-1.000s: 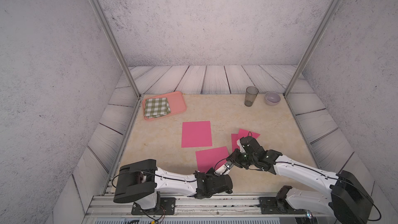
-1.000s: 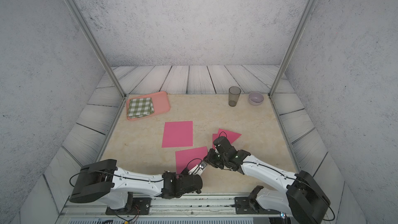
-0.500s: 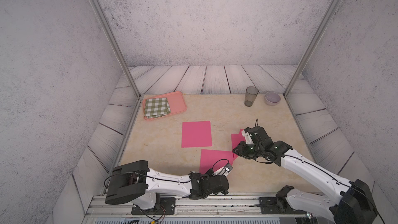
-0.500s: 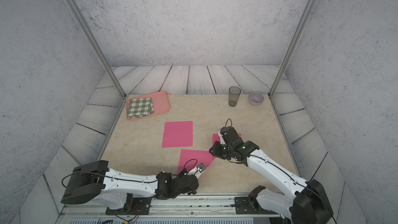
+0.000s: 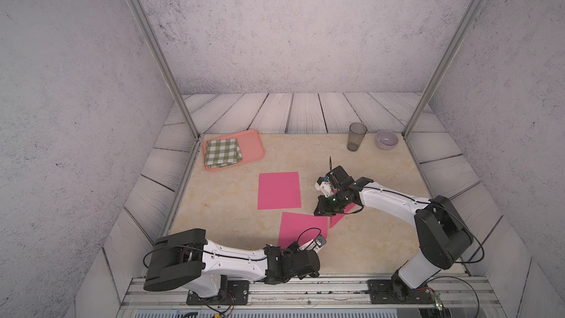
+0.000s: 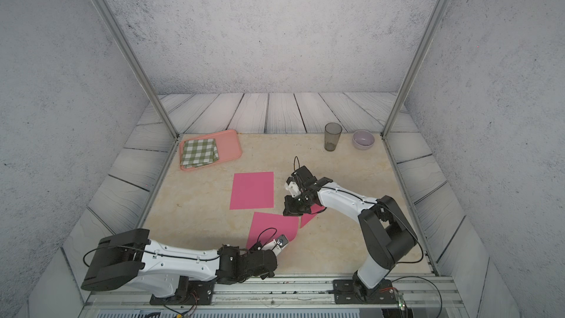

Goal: Fold the square paper diagonally
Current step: Fold the paper at the center of the board.

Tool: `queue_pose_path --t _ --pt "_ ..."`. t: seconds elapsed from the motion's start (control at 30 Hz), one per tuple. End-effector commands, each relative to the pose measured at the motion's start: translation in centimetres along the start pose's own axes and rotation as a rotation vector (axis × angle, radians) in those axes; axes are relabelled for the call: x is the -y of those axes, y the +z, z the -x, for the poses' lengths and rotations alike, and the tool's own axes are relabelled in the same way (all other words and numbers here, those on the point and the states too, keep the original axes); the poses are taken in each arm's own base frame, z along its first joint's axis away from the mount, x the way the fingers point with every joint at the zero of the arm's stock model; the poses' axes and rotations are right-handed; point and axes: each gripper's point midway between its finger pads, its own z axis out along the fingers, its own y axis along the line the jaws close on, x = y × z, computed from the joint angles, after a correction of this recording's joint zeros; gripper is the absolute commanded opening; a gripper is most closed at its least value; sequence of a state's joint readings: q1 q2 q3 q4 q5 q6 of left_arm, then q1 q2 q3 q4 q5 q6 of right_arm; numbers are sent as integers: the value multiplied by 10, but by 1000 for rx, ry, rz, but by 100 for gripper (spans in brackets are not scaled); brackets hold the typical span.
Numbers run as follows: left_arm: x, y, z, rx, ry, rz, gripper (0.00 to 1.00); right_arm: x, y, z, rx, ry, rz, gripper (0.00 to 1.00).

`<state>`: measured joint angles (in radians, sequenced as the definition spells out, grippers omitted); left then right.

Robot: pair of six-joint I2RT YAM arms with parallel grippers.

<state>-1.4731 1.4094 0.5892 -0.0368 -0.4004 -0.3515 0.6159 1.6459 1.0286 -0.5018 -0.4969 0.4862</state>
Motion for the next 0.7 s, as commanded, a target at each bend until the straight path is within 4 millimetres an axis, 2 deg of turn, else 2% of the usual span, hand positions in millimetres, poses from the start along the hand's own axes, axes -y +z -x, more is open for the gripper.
queue_pose_path --t 0.0,0.13,0.3,0.53,0.67 --pt "-9 -6 2 4 3 39 3 9 8 -10 -46 -34 -21 6" --pt "-12 -10 2 8 0 46 3 21 17 -14 -55 -23 -50 5" --pt "-12 -15 3 11 -2 30 4 37 22 -8 -9 -10 -122 2" --pt "-16 -23 2 16 -7 25 4 30 27 12 19 -26 -98 1" --pt "-17 -21 -4 2 -1 28 4 35 42 10 -27 -18 -95 0"
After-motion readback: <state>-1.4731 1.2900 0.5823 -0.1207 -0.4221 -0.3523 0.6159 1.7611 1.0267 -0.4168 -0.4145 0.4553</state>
